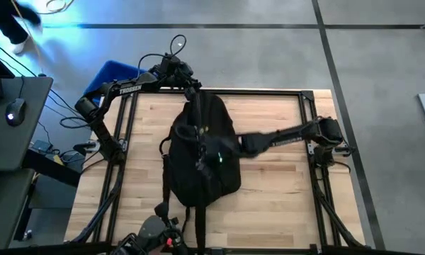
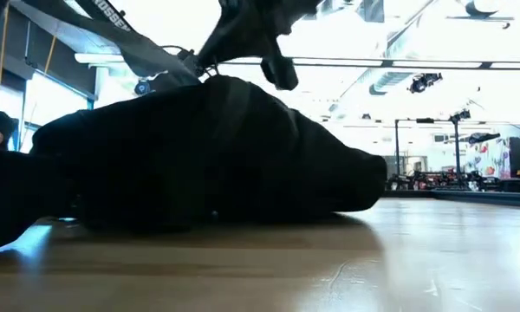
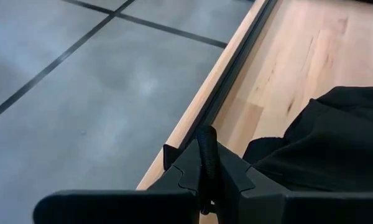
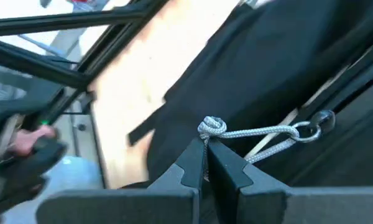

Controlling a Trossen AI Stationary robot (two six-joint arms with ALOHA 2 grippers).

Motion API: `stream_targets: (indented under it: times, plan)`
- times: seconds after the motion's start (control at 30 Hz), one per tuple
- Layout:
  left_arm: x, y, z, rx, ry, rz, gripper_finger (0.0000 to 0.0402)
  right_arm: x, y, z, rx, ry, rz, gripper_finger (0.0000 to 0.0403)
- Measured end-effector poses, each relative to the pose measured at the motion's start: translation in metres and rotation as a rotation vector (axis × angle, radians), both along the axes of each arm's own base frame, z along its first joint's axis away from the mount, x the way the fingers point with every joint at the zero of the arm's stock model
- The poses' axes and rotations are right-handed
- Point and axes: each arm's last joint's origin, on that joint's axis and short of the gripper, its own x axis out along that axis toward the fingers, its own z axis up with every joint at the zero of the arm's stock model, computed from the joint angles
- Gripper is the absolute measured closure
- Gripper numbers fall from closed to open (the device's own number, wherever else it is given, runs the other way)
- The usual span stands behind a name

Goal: Unpack backpack
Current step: Open the backpack

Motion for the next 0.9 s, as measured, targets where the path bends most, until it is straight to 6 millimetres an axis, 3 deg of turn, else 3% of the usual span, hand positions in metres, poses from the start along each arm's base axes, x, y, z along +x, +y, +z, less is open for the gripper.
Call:
stream_targets:
  times: [0.17,0.23,0.5,0.67,0.8,0.9]
  plan:
    - [-0.001,0.0,0.0,0.002,0.006,0.001,0.0402,-0.013,0.059,-0.003,0.02,-0.01,-0.003,0.0403]
    - [-0.001,0.0,-0.001,-0.005,0.01,0.0,0.0402,-0.017,0.077,-0.013,0.023,0.018,-0.009,0.0403]
    - [-0.002,-0.003,-0.004,-0.055,0.03,0.007,0.0402,-0.014,0.117,-0.05,0.156,0.078,0.071,0.0403]
    - [-0.007,-0.009,0.011,-0.068,-0.002,0.022,0.0402,-0.018,0.114,-0.039,0.22,0.107,0.133,0.0403]
    - [-0.014,-0.023,0.034,-0.087,-0.041,0.048,0.04,-0.033,0.094,-0.007,0.191,0.146,0.184,0.0399]
    - [-0.021,-0.042,0.053,-0.06,-0.009,0.0,0.0388,-0.053,0.073,0.019,0.107,0.179,0.227,0.0375]
